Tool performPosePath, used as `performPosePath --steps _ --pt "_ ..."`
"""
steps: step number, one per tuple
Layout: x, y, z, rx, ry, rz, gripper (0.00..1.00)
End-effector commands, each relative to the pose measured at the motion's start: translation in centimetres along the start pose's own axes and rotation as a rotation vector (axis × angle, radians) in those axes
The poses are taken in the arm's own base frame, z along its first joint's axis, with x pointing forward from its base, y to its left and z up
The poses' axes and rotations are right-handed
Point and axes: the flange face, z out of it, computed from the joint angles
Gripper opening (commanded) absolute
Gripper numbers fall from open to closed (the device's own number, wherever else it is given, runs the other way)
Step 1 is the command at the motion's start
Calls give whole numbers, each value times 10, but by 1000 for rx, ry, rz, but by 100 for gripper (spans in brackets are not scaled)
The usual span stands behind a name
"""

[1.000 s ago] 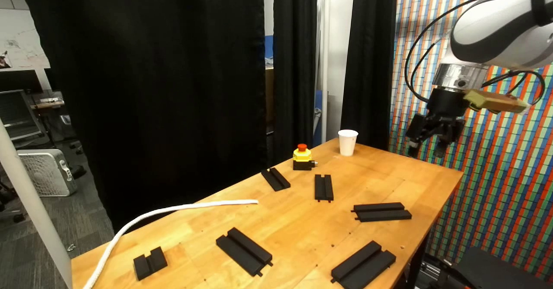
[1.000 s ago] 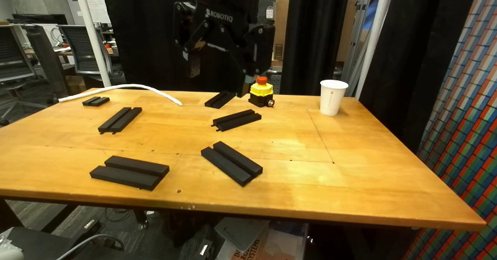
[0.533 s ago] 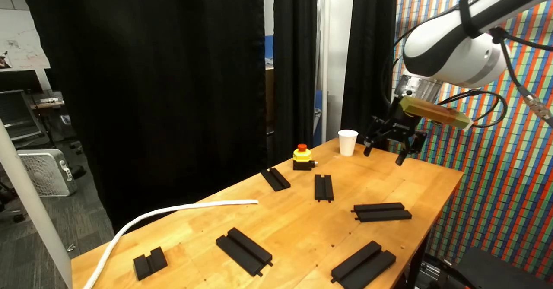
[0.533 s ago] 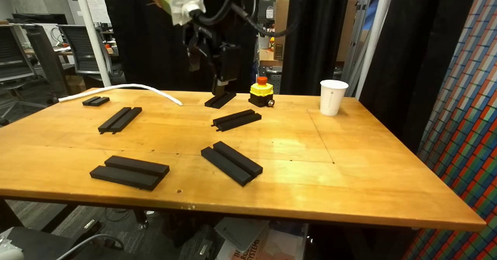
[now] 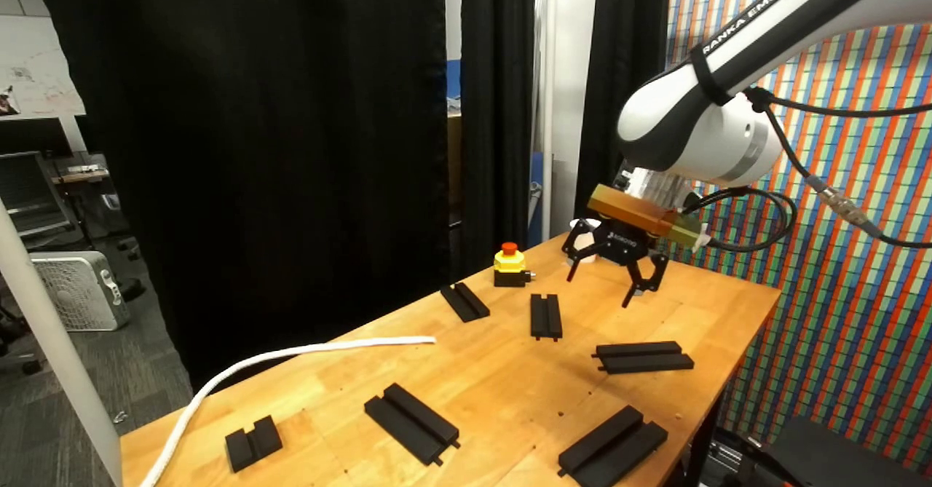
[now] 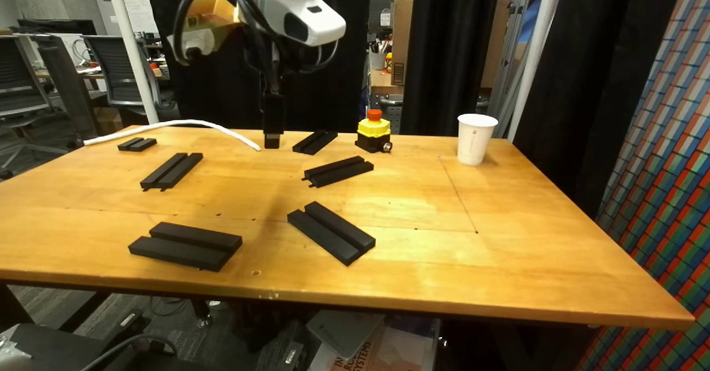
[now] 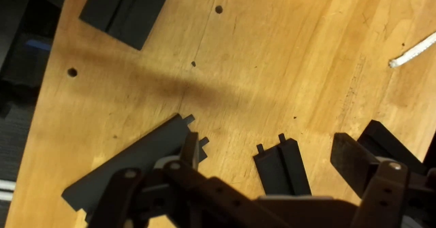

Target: Connect the pads

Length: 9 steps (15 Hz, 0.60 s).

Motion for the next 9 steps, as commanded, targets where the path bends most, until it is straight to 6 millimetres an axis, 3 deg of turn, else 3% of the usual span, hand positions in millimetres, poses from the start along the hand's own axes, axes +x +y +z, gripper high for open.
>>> performPosePath --steps 1,5,9 --pt "-13 -23 21 15 11 198 100" --pt "-19 -34 42 1 27 413 100" --pt "-13 -33 50 4 38 635 100"
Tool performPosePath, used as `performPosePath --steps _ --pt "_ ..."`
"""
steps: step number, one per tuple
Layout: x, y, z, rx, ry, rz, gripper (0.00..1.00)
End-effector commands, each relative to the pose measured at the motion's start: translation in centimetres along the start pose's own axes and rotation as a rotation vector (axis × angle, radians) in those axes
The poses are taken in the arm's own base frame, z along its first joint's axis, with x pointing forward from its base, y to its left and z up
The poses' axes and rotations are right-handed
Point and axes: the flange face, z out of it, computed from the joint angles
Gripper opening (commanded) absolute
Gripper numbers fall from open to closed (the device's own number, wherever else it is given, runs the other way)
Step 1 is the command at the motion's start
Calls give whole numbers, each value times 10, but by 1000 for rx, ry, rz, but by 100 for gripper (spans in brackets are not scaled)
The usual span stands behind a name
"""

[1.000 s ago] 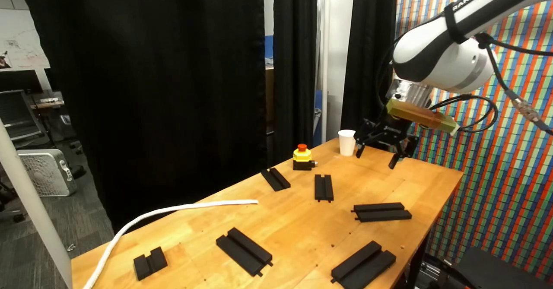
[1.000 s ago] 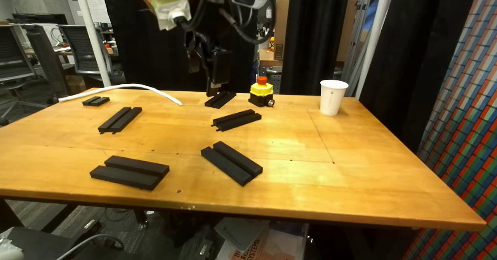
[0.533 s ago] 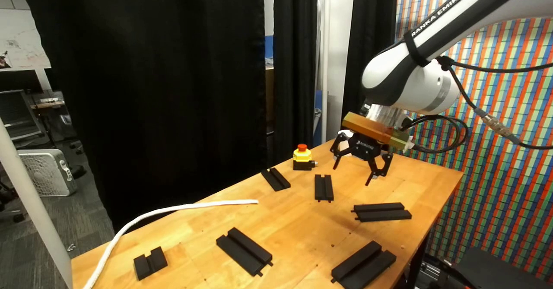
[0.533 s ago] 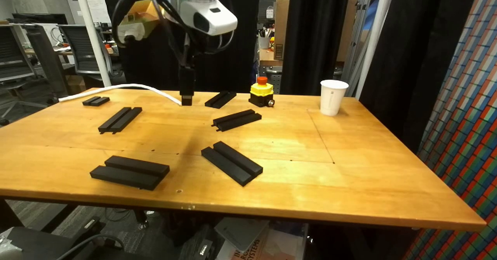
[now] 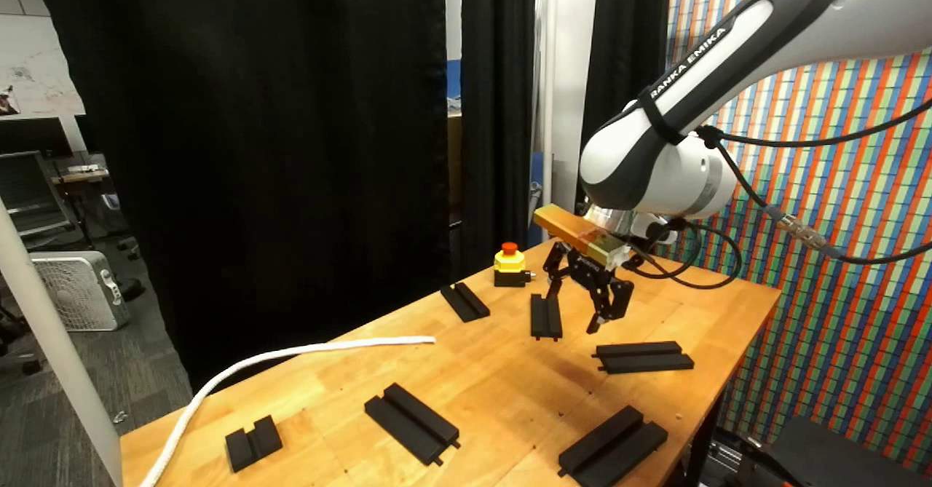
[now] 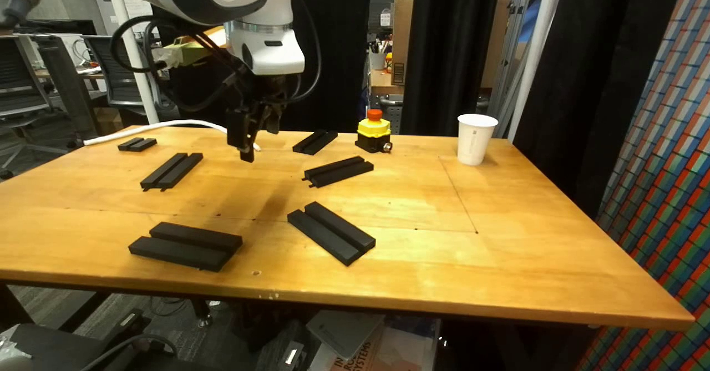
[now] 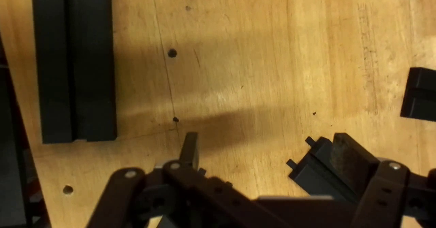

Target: Connect the pads

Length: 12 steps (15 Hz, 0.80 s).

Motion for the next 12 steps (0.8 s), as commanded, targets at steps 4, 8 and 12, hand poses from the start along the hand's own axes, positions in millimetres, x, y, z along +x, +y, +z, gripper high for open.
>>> performPosePath --steps 4,8,12 --pt "12 2 7 32 20 364 100" --pt "23 18 14 -27 60 471 100" --pt "36 31 18 -115 121 464 100"
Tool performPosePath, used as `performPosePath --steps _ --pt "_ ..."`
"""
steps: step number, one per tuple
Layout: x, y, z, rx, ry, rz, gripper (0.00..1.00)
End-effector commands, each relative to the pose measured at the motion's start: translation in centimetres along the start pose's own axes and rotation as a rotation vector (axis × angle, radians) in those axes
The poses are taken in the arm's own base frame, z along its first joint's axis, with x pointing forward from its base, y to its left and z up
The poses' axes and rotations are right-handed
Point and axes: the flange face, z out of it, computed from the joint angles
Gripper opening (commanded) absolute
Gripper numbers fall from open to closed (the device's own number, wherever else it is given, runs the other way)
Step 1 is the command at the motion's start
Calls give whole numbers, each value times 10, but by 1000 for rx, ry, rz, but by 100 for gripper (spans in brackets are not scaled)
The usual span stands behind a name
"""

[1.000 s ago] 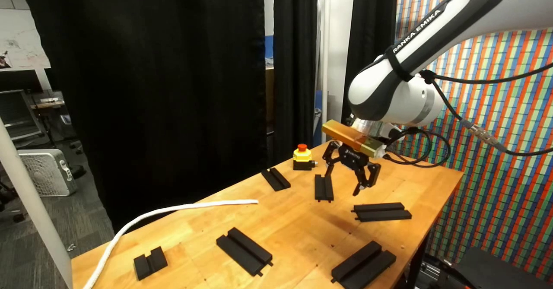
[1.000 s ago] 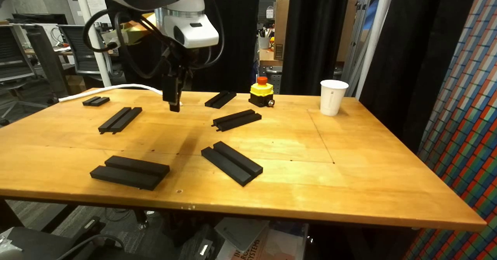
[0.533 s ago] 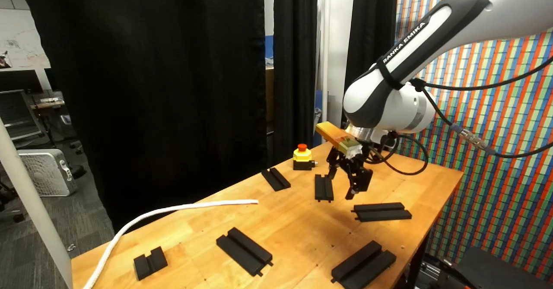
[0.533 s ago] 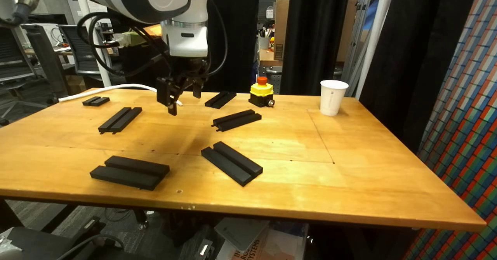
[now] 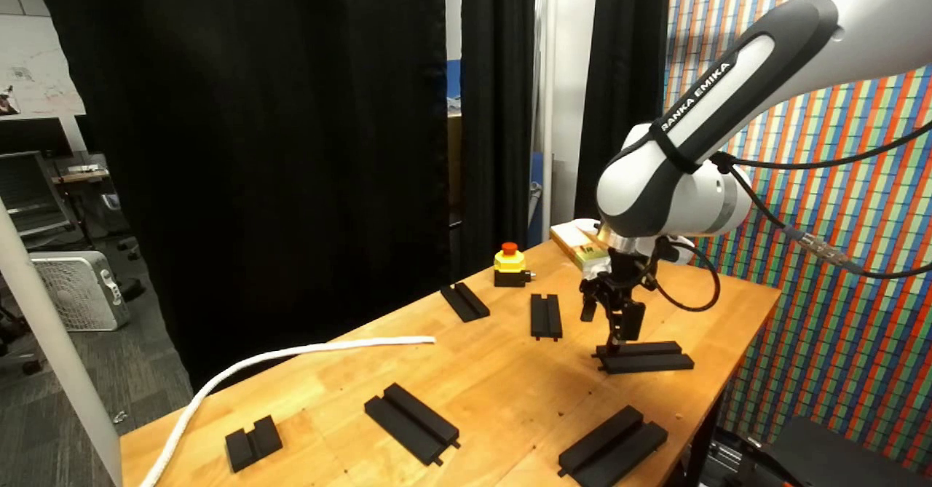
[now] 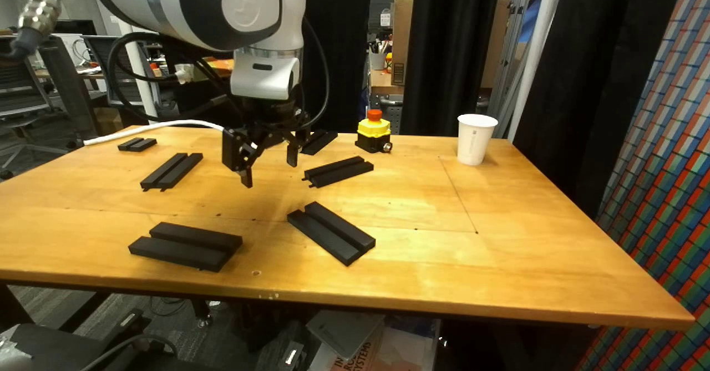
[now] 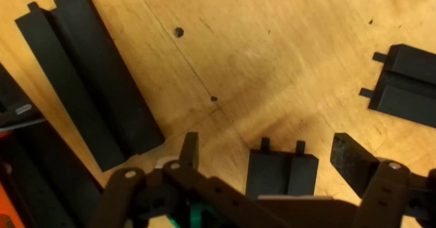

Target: Connect the pads

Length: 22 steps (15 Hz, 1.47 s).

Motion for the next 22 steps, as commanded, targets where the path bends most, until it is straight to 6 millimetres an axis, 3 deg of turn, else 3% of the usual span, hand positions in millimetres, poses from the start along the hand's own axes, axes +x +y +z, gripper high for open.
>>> performPosePath --steps 1,6,16,22 --pt "14 3 -2 -41 65 2 100" --pt "36 -3 5 -67 158 -40 100" --pt "58 -21 57 -12 201 -86 100" --pt "64 -26 50 85 265 -62 100"
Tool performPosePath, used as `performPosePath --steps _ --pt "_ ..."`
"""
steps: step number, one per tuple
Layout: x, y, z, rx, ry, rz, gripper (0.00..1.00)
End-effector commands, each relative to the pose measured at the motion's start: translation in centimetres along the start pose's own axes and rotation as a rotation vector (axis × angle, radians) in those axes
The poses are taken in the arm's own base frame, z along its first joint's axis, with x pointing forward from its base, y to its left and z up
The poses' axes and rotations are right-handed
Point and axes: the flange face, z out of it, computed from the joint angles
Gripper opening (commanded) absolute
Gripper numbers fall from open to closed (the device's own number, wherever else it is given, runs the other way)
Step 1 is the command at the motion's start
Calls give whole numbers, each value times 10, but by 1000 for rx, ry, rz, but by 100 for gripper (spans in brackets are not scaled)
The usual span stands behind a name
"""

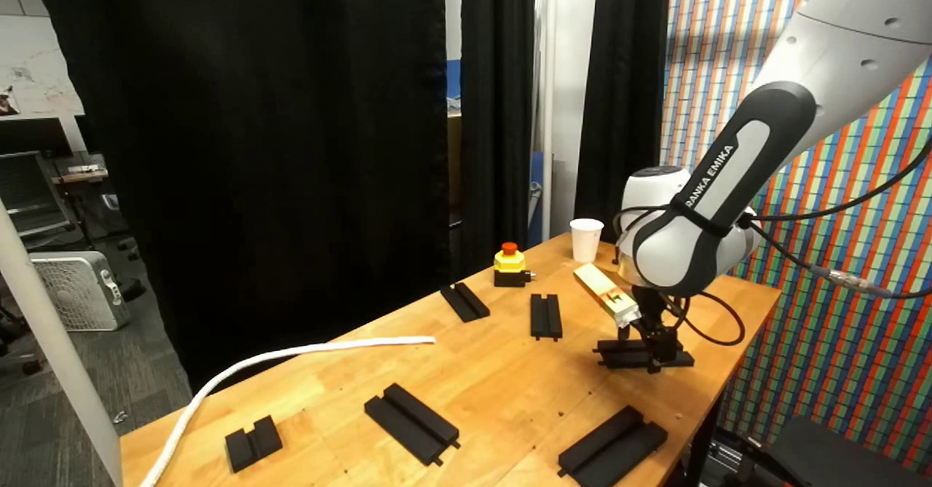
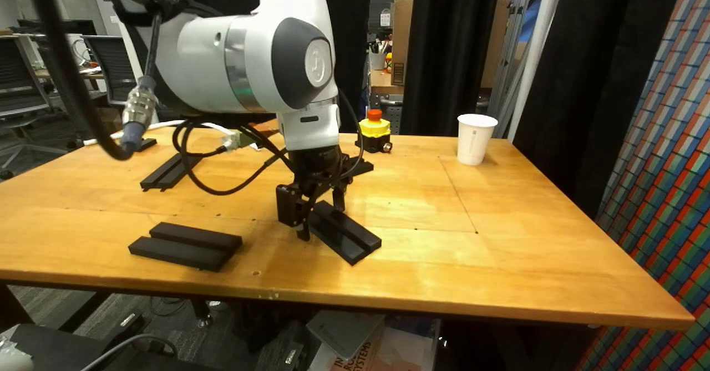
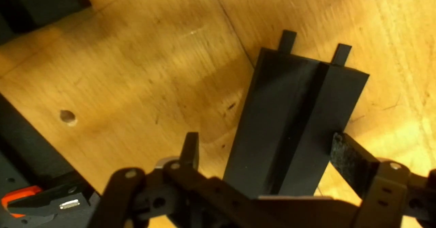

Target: Connect the pads

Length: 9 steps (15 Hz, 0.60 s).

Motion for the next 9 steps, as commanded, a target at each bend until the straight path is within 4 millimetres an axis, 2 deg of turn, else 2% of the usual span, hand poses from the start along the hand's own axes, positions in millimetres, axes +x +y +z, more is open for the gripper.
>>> performPosePath --steps 1,4,9 --pt "1 -8 -10 73 36 27 100" --pt "2 -11 -15 98 63 34 100" --pt "3 -15 -11 112 47 39 100"
